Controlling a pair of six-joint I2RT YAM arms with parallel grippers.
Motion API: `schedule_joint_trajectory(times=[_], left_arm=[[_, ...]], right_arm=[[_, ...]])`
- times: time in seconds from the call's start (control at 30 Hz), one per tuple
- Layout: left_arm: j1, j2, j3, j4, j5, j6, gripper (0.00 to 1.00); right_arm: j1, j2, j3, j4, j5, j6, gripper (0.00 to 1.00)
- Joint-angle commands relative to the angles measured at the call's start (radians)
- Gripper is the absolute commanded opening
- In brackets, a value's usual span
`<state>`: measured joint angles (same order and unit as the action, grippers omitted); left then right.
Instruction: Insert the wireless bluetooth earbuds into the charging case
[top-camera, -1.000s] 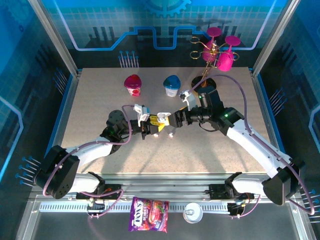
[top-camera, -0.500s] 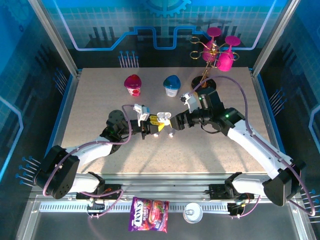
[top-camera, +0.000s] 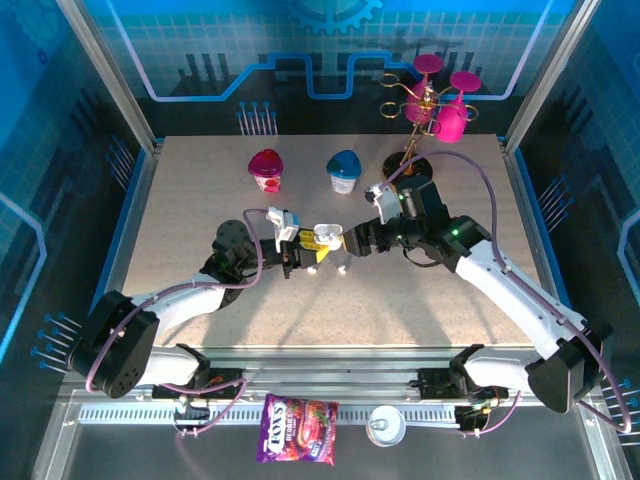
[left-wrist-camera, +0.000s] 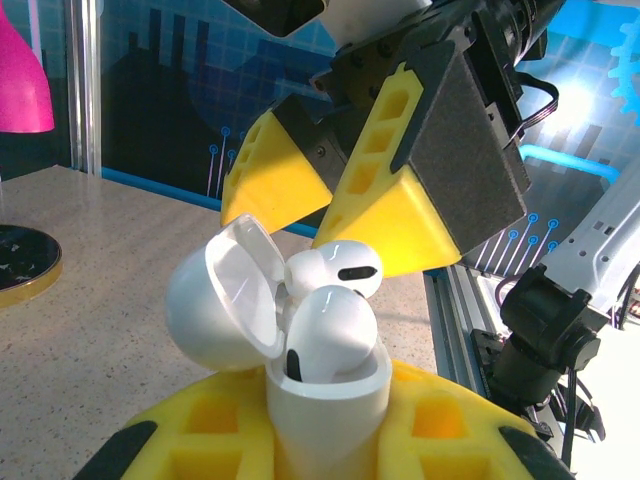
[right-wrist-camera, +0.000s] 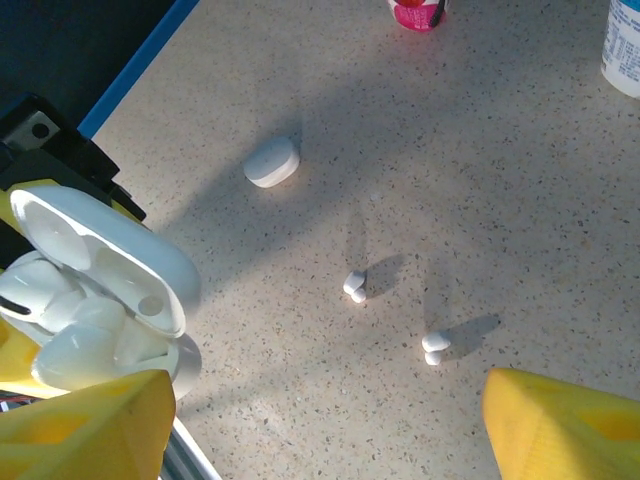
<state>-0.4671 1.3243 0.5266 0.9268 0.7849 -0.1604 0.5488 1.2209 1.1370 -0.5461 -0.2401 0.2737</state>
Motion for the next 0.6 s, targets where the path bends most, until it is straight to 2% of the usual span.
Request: schedule_joint_trajectory(times=[0.0,0.13,0.23,0.3,0.37,0.57], left_arm=[[0.006,-0.004,0.010,0.049,0.023,-0.011,0.03],[0.008,0.010,0.004,0.058,0.028,0.016,0.03],[0.009,0.010,-0.008,0.038,0.010,0.116,0.02],[0.010,0.007,-0.005,0.002,-0.013,0.207,0.02],[0.011,0.012,0.003,-0.014,-0.031,0.263,0.02],[0.015,0.040,0.045,-0.021,0.005,0.258,0.02]], right_arm=[[-0.009,-0.054,0.005,0.043,-0.045,0.026,0.80],[-0.010,-0.070,0.024,0.041,-0.101,0.043,0.80],[0.004,-0.052,0.073,-0.013,-0.119,0.045,0.75],[0.021,-0.037,0.108,-0.054,-0.124,0.042,0.70],[0.046,-0.016,0.146,-0.103,-0.124,0.031,0.58],[0.116,0.045,0.205,-0.145,-0.079,0.009,0.36]])
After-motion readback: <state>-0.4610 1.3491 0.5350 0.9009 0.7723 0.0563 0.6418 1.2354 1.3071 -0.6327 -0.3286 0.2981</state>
